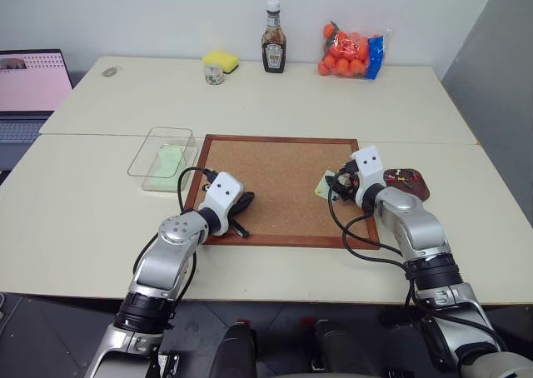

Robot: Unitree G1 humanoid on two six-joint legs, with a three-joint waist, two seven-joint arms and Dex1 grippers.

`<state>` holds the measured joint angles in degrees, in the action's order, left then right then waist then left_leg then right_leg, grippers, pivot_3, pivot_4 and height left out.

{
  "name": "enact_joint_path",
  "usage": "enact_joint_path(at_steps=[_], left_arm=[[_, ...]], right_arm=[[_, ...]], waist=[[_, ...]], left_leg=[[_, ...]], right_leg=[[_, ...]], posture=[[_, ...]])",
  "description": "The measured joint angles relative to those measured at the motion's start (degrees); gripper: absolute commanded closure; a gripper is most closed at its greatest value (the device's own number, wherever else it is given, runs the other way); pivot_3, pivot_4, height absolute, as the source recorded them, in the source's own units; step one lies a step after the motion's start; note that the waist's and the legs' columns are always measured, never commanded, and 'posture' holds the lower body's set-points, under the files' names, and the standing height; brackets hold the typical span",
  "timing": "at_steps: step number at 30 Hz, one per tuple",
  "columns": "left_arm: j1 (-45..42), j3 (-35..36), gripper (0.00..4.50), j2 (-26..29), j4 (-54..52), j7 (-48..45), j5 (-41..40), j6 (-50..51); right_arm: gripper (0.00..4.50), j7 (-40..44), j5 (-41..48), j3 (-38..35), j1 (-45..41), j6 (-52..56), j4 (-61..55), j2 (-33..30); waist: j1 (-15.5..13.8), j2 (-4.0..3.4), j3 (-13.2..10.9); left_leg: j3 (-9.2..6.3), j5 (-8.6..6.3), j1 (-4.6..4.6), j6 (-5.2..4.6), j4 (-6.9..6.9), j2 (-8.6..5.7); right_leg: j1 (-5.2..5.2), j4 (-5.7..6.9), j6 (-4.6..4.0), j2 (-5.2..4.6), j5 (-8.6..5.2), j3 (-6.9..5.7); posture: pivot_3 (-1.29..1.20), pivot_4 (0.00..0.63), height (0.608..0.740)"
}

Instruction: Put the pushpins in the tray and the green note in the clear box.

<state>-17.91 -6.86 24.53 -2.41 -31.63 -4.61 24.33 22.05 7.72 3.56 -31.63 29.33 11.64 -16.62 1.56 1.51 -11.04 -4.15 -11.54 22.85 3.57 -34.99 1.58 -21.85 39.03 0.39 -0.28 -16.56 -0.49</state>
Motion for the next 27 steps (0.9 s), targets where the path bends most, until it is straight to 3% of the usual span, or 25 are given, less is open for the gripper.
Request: enact_joint_path(at_steps=[13, 27], left_arm=[[0.0, 0.0, 4.50, 0.0, -0.1, 0.0, 0.0, 0.1], [0.1, 0.0, 4.50, 0.1, -0.3, -0.2, 0.2, 0.1]], right_arm=[[4.36, 0.5, -1.4, 0.0, 0.0, -0.6, 0.1, 0.0], [4.44, -0.2, 0.4, -2.4, 1.4, 0.2, -3.2, 1.7]], waist=[[0.0, 0.00, 0.0], [0.0, -0.04, 0.0]], left_leg=[[0.00, 0.00, 0.00, 0.00, 0.00, 0.00], [0.02, 0.00, 0.05, 0.00, 0.04, 0.00]], right_leg=[[0.00, 0.00, 0.00, 0.00, 0.00, 0.00], [-0.08, -0.01, 0.00, 0.00, 0.00, 0.03]], posture=[[0.00, 0.150, 0.740], [0.00, 0.150, 0.740]])
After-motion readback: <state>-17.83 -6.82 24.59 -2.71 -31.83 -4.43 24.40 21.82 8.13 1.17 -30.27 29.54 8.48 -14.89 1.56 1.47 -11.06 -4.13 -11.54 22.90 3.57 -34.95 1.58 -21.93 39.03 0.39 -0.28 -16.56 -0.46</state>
